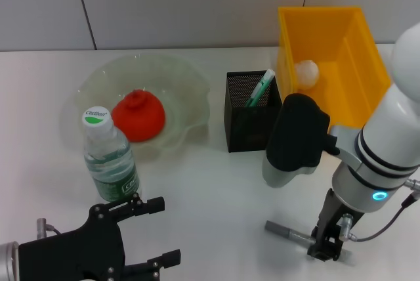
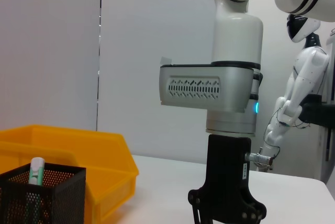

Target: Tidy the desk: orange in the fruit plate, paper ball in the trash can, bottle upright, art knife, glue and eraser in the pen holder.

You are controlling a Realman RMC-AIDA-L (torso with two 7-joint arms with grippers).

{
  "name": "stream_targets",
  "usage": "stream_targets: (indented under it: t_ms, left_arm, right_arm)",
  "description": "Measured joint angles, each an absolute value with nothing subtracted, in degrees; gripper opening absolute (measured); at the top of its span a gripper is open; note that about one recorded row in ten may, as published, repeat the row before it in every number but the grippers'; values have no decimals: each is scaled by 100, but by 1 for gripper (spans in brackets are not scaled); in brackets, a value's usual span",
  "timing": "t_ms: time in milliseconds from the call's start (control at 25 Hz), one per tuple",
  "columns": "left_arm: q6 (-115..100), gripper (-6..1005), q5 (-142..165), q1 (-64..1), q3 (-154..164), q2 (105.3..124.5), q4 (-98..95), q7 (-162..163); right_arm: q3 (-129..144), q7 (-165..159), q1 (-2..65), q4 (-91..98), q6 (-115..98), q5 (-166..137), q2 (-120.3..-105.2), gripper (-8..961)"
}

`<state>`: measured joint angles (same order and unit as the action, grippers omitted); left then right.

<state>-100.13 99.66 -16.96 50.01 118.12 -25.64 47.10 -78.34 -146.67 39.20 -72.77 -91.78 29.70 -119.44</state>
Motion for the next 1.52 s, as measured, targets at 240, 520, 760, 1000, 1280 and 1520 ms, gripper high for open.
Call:
stream_targets:
  t_ms: [240,520,760,1000,1280,1520]
  left_arm:
    - [-10022,802,9966,-1695,5001,11813,-2540,4693]
    - [-10021,802,9967,-1693,5001,11813,-2536,4689]
    - [-10018,802,9966,-1687,5001,11813,-2533,4683]
    - [-10018,802,9966,-1679,5001,11813,-2539,4676]
    - [-10011,802,9967,-1686,5001,11818,-2540,4675]
    - [-10009,802,9962,-1695,5001,11828,-2547,4675]
  right_arm:
    - [-7804,-14669,3948,-7185,-9169,2967,-11944,240]
    - [-7804,-14648,3949,-7220,-9222,2957,-11945,151]
    - [-7904,-14634,3935,-7537,-9340,2977,-11931,139]
    - [-8244,-14486,3949,-8357,-9818,2729,-11912,129]
    - [-8460,-13862,3936,-9836,-10160,1883,-11909,127]
    - [-8150,-13324,3942,-10289,-9837,888,-11912,126]
